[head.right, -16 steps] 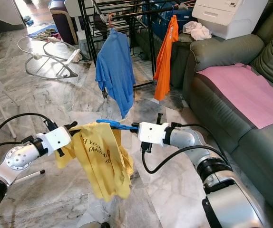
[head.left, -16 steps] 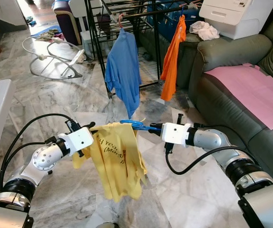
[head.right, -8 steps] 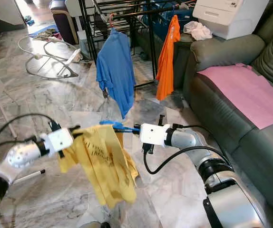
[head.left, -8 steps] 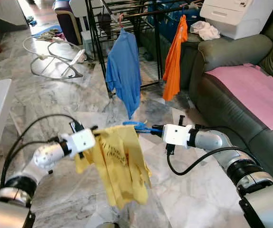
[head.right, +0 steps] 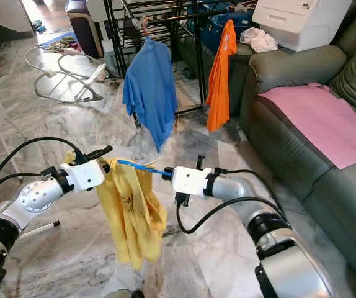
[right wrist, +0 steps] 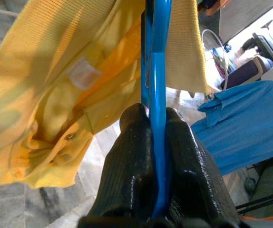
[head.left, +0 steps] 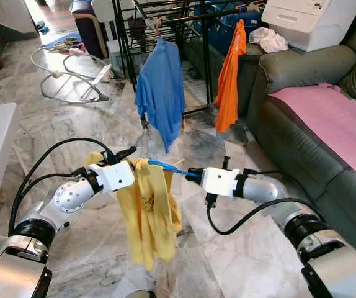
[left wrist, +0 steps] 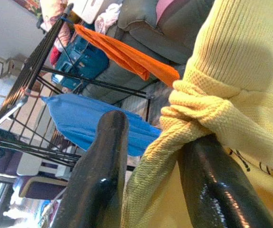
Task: Hang hanger
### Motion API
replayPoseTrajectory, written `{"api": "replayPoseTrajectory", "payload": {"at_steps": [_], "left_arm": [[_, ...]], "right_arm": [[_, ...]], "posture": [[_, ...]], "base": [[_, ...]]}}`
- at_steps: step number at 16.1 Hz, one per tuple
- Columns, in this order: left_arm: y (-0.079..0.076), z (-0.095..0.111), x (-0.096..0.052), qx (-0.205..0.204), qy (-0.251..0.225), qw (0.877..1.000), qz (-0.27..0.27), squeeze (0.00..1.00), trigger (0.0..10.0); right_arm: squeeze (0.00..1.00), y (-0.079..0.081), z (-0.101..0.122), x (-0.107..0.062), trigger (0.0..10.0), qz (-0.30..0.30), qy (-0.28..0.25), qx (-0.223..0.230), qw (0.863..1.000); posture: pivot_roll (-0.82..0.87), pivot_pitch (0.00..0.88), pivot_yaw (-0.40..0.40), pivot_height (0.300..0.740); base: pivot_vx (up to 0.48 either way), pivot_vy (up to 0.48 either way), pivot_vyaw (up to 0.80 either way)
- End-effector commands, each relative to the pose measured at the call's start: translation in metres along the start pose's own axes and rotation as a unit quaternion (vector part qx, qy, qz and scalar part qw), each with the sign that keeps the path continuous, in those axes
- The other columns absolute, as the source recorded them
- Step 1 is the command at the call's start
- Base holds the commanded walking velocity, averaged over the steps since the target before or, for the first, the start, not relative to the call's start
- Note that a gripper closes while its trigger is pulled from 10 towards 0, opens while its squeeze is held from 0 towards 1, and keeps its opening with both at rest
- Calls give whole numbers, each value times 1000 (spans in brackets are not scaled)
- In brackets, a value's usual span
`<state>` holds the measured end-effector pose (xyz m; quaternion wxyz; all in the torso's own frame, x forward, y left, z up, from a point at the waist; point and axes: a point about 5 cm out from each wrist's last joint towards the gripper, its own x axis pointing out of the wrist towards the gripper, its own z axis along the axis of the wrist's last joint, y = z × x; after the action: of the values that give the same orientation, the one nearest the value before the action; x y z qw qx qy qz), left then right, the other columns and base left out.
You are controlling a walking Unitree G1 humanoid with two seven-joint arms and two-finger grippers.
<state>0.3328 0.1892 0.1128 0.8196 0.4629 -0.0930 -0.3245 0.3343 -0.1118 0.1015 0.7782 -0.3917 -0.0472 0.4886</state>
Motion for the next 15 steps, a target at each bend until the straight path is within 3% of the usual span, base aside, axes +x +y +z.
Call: {"api": "replayPoseTrajectory", "payload": {"at_steps": [1,5,8,11,15], "left_arm": [[9,10,4,38,-28,999,4,1000,10000],[20,3,-2,57,-4,998,38,1000,10000],[27,-1,-5,18,7,996,88,1000,10000],[2,-8,-17,-9,7,999,49,1000,10000],[-8,-15,-30,-32,13,999,34,1000,10000]], "right_arm": [[0,-1,8,6,10000,-13,-20,2,1000],[0,7,8,10,10000,-35,-27,34,998],[0,11,8,11,10000,-52,-24,50,997],[0,10,7,15,10000,-100,-13,78,992],[0,2,6,16,10000,-157,-4,117,981]], "posture": [[-38,26,55,740],[-34,25,52,740],[-34,25,52,740],[-35,28,46,740],[-27,32,45,740]], "base": [[0,0,0],[0,0,0],[0,0,0],[0,0,0],[0,0,0]]}}
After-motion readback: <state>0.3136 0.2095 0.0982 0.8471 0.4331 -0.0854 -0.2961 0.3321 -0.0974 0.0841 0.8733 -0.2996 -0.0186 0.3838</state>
